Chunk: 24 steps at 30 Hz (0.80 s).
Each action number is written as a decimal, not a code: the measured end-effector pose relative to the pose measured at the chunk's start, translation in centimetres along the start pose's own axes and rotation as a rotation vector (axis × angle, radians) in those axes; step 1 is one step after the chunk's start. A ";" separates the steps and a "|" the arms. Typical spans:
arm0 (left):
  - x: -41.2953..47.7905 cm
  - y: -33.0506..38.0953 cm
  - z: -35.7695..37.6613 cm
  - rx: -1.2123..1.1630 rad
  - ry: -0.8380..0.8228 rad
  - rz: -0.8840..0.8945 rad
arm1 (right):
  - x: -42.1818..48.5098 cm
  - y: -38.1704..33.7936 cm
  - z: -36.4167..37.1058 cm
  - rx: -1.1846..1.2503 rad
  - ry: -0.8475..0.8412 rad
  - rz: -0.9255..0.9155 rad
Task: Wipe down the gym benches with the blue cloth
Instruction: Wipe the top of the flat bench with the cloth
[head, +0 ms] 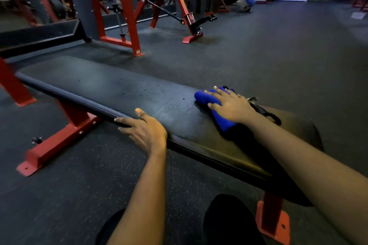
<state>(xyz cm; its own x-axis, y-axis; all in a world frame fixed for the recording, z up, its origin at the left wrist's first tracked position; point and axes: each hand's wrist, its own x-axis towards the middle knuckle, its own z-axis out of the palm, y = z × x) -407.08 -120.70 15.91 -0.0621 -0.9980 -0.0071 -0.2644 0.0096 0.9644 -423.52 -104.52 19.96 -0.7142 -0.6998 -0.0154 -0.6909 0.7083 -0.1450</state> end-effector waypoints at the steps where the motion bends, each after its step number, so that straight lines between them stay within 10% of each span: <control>1: 0.1 -0.1 0.0 -0.004 0.001 0.002 | -1.3 0.5 0.2 -0.012 0.004 -0.067; 10: -0.1 -0.2 0.1 -0.002 0.001 -0.001 | 4.5 -2.0 -0.2 0.003 -0.021 0.082; 17: 0.2 -0.4 0.1 0.015 0.009 0.012 | 1.4 -0.4 0.6 0.034 0.019 -0.287; 24: 0.2 -0.6 0.3 0.020 0.008 0.020 | 6.6 -2.8 0.0 0.039 -0.025 -0.011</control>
<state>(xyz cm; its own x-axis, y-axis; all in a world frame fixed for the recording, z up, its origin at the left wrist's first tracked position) -407.27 -120.91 15.27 -0.0601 -0.9981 0.0138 -0.2829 0.0303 0.9587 -426.32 -111.16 20.28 -0.7035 -0.7097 -0.0386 -0.6931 0.6970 -0.1838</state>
